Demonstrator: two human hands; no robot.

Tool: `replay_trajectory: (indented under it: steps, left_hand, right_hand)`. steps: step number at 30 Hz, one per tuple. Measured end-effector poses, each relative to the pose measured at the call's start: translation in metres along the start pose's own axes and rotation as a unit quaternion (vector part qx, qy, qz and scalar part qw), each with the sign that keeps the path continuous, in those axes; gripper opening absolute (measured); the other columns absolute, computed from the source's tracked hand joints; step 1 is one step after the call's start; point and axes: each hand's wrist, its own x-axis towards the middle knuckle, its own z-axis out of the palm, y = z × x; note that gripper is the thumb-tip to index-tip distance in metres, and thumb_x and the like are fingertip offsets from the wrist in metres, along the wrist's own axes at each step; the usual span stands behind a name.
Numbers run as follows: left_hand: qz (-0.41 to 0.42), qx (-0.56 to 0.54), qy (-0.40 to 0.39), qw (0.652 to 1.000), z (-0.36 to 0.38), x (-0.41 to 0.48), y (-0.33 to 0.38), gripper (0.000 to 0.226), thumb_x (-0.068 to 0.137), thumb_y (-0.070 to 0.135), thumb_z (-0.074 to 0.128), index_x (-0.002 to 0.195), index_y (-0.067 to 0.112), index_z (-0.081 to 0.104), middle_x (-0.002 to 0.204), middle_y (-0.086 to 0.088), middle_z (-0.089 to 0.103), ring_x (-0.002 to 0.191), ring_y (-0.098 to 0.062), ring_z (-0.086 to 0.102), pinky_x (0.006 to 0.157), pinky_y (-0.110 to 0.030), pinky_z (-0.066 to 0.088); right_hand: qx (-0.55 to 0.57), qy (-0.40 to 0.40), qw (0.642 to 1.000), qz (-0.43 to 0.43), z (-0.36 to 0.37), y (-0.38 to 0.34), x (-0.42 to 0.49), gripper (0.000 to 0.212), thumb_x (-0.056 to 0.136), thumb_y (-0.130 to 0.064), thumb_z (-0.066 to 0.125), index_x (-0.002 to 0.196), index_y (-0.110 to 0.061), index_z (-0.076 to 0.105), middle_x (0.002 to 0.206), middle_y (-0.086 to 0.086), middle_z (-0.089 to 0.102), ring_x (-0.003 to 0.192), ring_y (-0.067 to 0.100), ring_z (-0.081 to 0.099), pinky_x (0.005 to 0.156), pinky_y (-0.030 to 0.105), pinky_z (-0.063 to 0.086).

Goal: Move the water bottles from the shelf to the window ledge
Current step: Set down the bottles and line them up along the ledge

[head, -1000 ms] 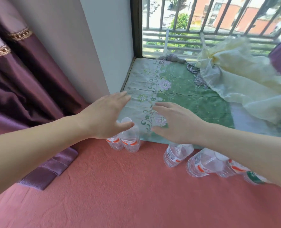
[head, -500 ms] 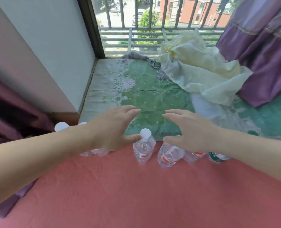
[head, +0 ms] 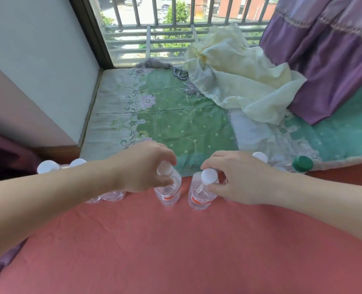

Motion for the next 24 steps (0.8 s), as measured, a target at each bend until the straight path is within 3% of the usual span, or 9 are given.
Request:
replay_trajectory:
  steps: [7, 14, 19, 24]
  left_hand:
    - [0.002, -0.023, 0.014, 1.0, 0.003, 0.001, -0.002, 0.036, 0.077, 0.042, 0.08, 0.107, 0.024, 0.071, 0.09, 0.014, 0.056, 0.084, -0.008, 0.048, 0.071, -0.007, 0.033]
    - [-0.006, -0.026, 0.012, 1.0, 0.003, 0.0, -0.005, 0.035, 0.077, 0.041, 0.08, 0.107, 0.025, 0.072, 0.085, 0.02, 0.049, 0.083, -0.009, 0.049, 0.072, -0.022, 0.034]
    - [-0.011, -0.016, 0.0, 1.0, -0.005, -0.005, -0.009, 0.037, 0.078, 0.038, 0.08, 0.111, 0.025, 0.071, 0.091, 0.017, 0.05, 0.084, -0.009, 0.048, 0.075, -0.022, 0.034]
    - [-0.017, -0.014, 0.009, 1.0, -0.014, -0.014, -0.015, 0.035, 0.08, 0.034, 0.08, 0.113, 0.024, 0.071, 0.099, 0.015, 0.054, 0.092, -0.01, 0.05, 0.079, -0.019, 0.032]
  right_hand:
    - [0.031, -0.006, 0.999, -0.007, 0.0, 0.0, 0.004, 0.016, 0.083, -0.032, 0.064, 0.097, -0.023, 0.065, 0.089, -0.007, 0.058, 0.08, 0.009, 0.054, 0.076, 0.028, 0.044]
    - [0.056, -0.002, 0.998, 0.004, 0.001, -0.004, 0.011, 0.016, 0.077, -0.025, 0.067, 0.093, -0.026, 0.068, 0.089, -0.009, 0.058, 0.082, 0.01, 0.056, 0.077, 0.03, 0.048]
    - [0.051, 0.005, 0.999, -0.005, -0.006, -0.007, 0.019, 0.014, 0.076, -0.027, 0.074, 0.089, -0.023, 0.072, 0.088, -0.008, 0.061, 0.082, 0.009, 0.057, 0.072, 0.013, 0.04]
    - [0.037, 0.024, 0.999, -0.019, -0.002, -0.013, 0.028, 0.016, 0.074, -0.025, 0.075, 0.09, -0.024, 0.074, 0.084, -0.011, 0.061, 0.077, 0.006, 0.054, 0.071, 0.005, 0.036]
